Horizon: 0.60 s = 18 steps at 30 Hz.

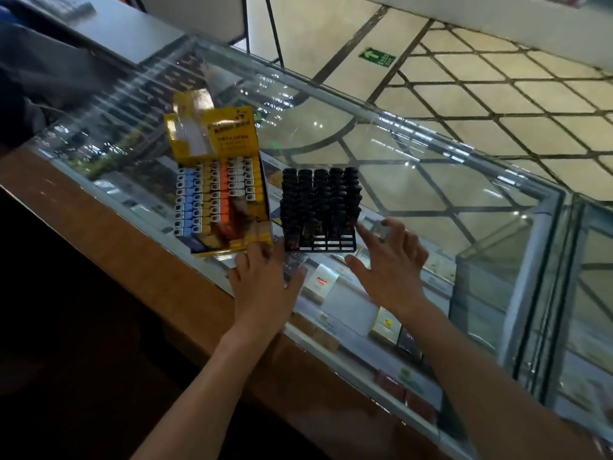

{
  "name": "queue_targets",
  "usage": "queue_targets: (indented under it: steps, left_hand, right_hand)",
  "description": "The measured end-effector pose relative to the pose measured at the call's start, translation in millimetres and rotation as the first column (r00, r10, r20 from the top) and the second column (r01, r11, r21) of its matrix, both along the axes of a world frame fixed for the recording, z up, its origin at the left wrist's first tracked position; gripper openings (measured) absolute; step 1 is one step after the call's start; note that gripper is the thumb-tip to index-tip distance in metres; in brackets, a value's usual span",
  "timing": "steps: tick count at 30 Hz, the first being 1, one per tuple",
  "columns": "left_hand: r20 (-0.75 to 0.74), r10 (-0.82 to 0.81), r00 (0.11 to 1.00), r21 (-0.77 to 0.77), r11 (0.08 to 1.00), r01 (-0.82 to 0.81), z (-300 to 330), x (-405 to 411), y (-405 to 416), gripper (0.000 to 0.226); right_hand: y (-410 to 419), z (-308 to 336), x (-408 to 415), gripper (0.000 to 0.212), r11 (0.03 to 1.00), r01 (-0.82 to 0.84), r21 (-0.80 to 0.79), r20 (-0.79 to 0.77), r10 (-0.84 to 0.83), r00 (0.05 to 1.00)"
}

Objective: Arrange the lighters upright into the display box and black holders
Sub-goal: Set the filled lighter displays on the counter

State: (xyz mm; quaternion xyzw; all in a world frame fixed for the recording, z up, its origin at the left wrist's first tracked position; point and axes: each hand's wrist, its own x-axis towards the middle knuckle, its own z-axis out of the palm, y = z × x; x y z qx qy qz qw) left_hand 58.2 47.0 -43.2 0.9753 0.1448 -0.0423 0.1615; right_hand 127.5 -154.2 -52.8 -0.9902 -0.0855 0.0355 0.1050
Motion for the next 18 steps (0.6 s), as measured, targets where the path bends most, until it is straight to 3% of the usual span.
queue_targets:
  steps: [11,18]
  left_hand:
    - [0.001,-0.116,0.993,-0.036,0.993,0.116,4.3,-7.2,7.9,0.049]
    - [-0.049,-0.295,0.954,-0.079,0.954,0.291,1.9,-39.7,-15.1,0.059]
  right_hand:
    - [-12.3,-8.0,-16.4,0.069,0.998,-0.050,-0.028,-0.007,0.050,0.999]
    - [-58.9,-10.0,-76.3,0.072,0.999,0.025,-0.047,-0.033,-0.027,0.999]
